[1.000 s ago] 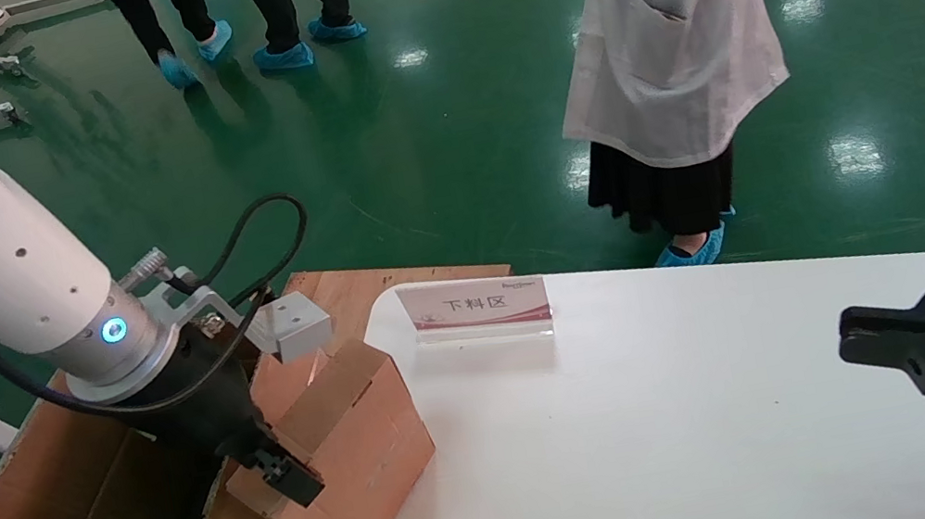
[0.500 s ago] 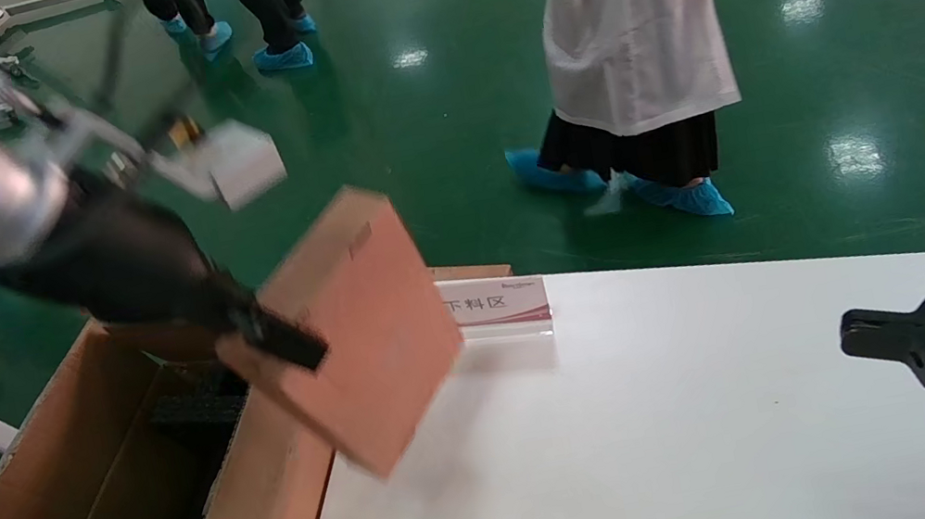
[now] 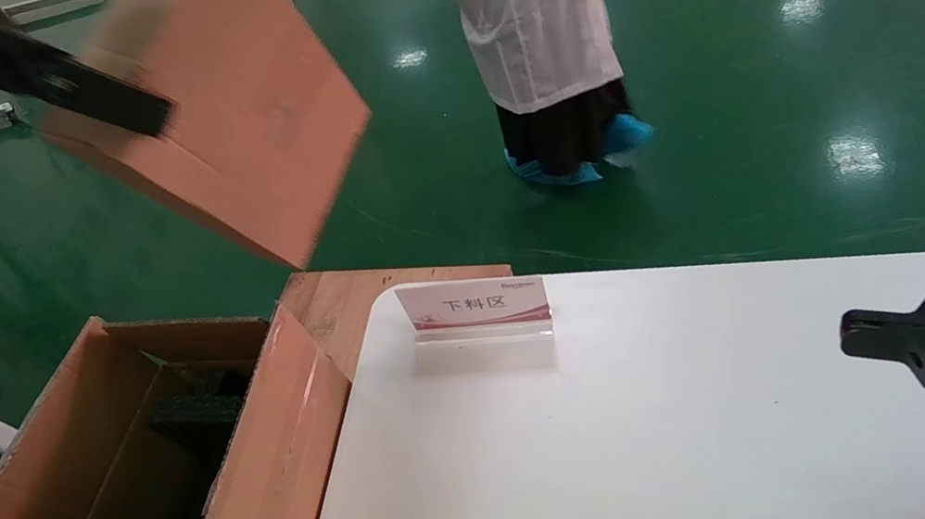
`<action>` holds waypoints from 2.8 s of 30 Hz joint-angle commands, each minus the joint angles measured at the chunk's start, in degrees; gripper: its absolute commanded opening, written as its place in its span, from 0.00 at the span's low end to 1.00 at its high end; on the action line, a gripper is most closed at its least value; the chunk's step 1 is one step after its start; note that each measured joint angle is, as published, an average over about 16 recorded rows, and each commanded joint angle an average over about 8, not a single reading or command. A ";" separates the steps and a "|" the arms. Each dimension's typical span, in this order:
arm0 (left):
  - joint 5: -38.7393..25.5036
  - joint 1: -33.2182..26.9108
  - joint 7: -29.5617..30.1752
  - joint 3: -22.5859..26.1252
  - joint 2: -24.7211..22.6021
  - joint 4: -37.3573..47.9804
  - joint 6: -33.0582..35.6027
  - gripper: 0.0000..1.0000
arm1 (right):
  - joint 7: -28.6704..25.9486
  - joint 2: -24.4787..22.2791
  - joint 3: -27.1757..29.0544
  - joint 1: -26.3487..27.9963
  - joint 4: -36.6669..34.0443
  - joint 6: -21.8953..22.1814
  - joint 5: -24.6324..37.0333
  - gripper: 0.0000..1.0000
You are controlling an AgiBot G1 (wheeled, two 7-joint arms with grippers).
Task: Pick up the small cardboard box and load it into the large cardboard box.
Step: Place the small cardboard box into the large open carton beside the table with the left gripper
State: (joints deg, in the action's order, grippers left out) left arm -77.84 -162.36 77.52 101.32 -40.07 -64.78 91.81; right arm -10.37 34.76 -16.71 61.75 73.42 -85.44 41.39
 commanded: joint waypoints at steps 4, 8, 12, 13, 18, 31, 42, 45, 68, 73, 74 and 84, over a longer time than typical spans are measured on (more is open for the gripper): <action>-1.33 -6.08 -3.69 4.12 -0.44 3.20 0.84 0.00 | 0.01 -0.01 -0.02 0.00 0.00 0.01 -0.01 0.86; -3.88 -9.53 -6.67 5.21 -0.07 4.33 2.38 0.00 | 0.02 -0.01 -0.03 0.01 0.00 0.01 -0.02 1.00; -6.28 -10.92 -8.70 5.89 1.19 4.49 2.97 0.00 | 0.02 -0.02 -0.04 0.01 0.00 0.02 -0.03 1.00; -6.89 -10.97 -9.05 6.01 1.67 4.43 3.03 0.00 | 0.02 -0.02 -0.05 0.01 0.00 0.02 -0.03 1.00; -9.81 -10.97 -9.92 7.83 4.64 3.51 3.33 0.00 | 0.03 -0.03 -0.06 0.01 0.00 0.03 -0.04 1.00; -10.98 -10.67 -7.04 18.71 8.73 3.77 3.56 0.00 | 0.05 -0.04 -0.11 0.02 0.00 0.05 -0.07 1.00; 0.46 -10.24 -4.08 37.03 6.19 5.65 3.67 0.00 | 0.07 -0.06 -0.14 0.03 0.00 0.06 -0.10 1.00; 5.14 -10.65 -4.04 43.02 4.43 6.58 3.42 0.00 | 0.08 -0.06 -0.15 0.03 0.00 0.07 -0.11 1.00; 12.37 -11.45 -13.81 49.55 5.66 15.86 2.04 0.00 | 0.11 -0.09 -0.23 0.05 0.00 0.10 -0.16 1.00; 10.75 -11.30 -13.25 48.18 8.54 13.90 1.94 0.00 | 0.12 -0.10 -0.24 0.05 0.00 0.10 -0.17 1.00; 10.29 -11.25 -12.98 47.89 9.21 13.40 1.94 0.00 | 0.12 -0.10 -0.25 0.05 0.00 0.11 -0.17 1.00; 5.99 -10.67 -9.16 44.72 15.59 6.74 2.12 0.00 | 0.14 -0.11 -0.28 0.06 0.00 0.12 -0.19 1.00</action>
State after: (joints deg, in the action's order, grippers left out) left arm -72.11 -173.08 68.35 145.74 -24.65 -57.89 93.85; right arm -10.24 34.65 -16.98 61.81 73.42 -85.32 41.20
